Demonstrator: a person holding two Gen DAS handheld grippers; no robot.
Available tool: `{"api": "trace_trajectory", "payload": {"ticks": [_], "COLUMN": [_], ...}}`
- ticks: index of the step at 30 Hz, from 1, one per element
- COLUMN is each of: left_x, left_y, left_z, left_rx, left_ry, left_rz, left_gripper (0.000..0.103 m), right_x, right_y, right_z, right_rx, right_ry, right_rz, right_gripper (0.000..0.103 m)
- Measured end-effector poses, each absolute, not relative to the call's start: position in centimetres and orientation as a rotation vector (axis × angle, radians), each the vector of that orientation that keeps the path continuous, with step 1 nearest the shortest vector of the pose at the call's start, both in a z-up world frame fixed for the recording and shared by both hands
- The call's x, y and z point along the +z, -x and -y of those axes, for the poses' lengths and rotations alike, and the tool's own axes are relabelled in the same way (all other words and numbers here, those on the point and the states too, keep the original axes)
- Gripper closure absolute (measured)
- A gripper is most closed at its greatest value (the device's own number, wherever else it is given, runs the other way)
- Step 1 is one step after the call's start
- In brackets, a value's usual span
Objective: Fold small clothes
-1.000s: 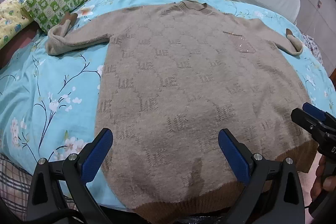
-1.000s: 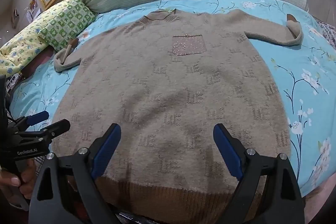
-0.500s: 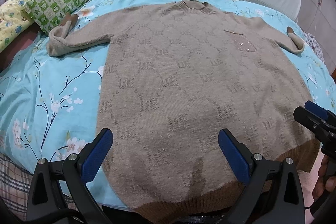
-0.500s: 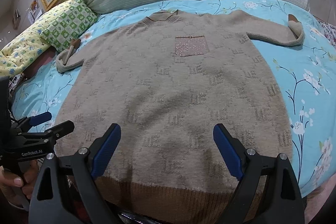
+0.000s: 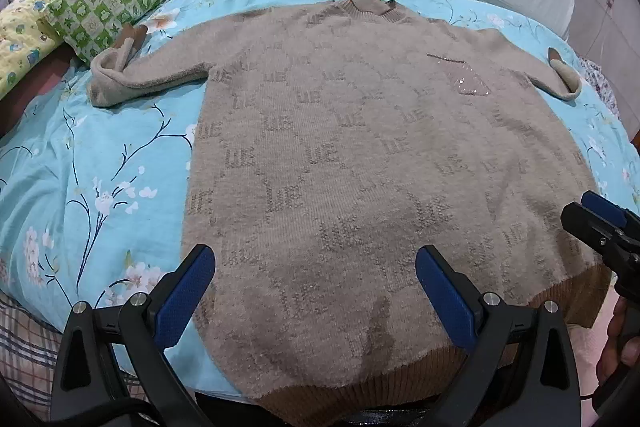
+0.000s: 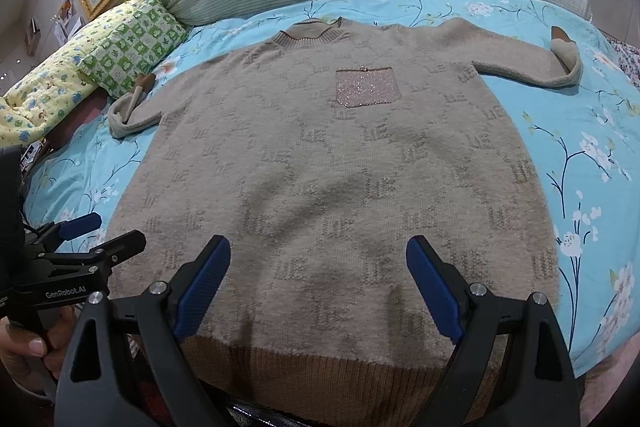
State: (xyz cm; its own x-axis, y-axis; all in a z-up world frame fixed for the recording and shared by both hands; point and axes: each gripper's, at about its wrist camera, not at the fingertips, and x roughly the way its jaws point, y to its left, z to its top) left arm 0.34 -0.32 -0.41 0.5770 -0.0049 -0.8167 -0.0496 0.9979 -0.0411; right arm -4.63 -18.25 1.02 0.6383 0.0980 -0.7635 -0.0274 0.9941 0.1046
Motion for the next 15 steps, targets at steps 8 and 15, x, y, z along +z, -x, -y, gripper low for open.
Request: {"api": "trace_trajectory", "payload": {"ticks": [8, 15], "left_x": [-0.5, -0.8], "left_y": [-0.8, -1.5], "left_z": [0.3, 0.3], "left_rx": [0.02, 0.017], "left_ry": [0.059, 0.06], "left_rz": [-0.959, -0.977], "left_gripper": [0.002, 0.002], "right_x": [1.1, 1.0], "right_y": [4.5, 4.2], "right_z": [18.1, 18.1], "right_rx": [0.07, 0.071], "right_ry": [-0.09, -0.103], "right_rz": [-0.853, -0.88], "right_gripper": [0.013, 0.013]}}
